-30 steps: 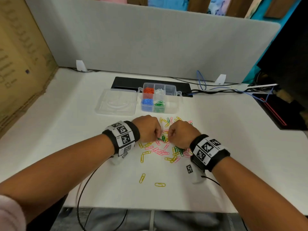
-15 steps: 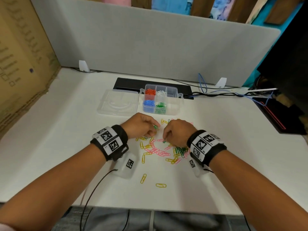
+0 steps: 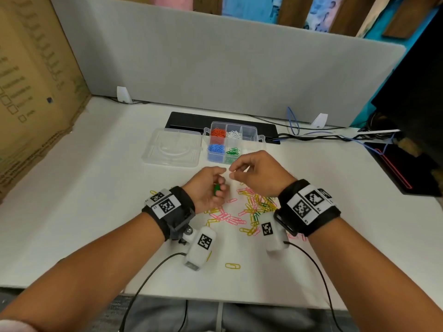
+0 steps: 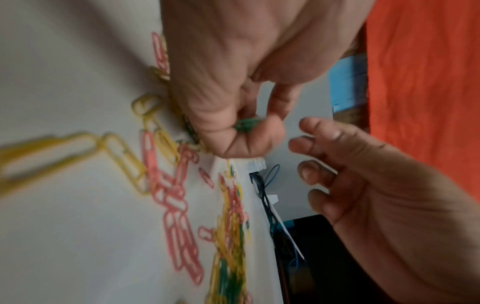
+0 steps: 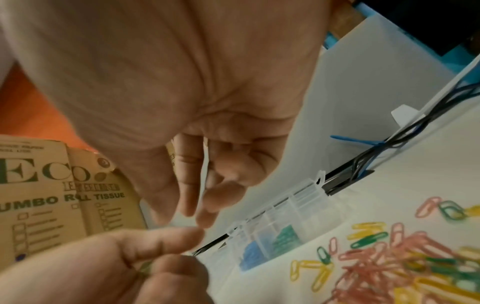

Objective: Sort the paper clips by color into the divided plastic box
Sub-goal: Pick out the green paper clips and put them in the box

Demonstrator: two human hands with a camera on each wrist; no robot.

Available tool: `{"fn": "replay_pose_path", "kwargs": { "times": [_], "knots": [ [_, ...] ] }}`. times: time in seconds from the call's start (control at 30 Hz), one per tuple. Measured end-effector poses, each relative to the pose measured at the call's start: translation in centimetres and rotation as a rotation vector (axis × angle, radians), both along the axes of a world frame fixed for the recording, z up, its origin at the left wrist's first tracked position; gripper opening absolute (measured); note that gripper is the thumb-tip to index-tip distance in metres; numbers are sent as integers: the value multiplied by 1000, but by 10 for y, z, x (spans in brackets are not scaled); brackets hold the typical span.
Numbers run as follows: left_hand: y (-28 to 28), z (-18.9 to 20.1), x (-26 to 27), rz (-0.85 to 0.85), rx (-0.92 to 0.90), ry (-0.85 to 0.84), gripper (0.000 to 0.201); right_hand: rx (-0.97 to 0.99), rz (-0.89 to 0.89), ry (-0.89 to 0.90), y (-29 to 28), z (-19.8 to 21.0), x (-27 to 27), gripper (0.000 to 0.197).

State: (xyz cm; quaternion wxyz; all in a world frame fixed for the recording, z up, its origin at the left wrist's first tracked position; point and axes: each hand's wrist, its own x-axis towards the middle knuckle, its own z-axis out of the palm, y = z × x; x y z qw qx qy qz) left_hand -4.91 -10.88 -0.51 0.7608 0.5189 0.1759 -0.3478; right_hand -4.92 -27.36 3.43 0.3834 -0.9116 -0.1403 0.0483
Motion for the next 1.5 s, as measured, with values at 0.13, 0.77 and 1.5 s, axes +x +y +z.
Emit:
{"fn": "replay_pose_path", "kwargs": {
  "times": [0.13,0.77,1.5],
  "knots": [
    [20,15,13,-124,568,-347,33,-89,-78,16,-13,-6,1,10],
    [12,19,13,-622,1060,-607,26,-378,-260,292,-56,-30,-47,34],
    [-72,-10,-40,-49,-131,-1,21,187,-166,322,-55,17,-57,10]
  ]
}}
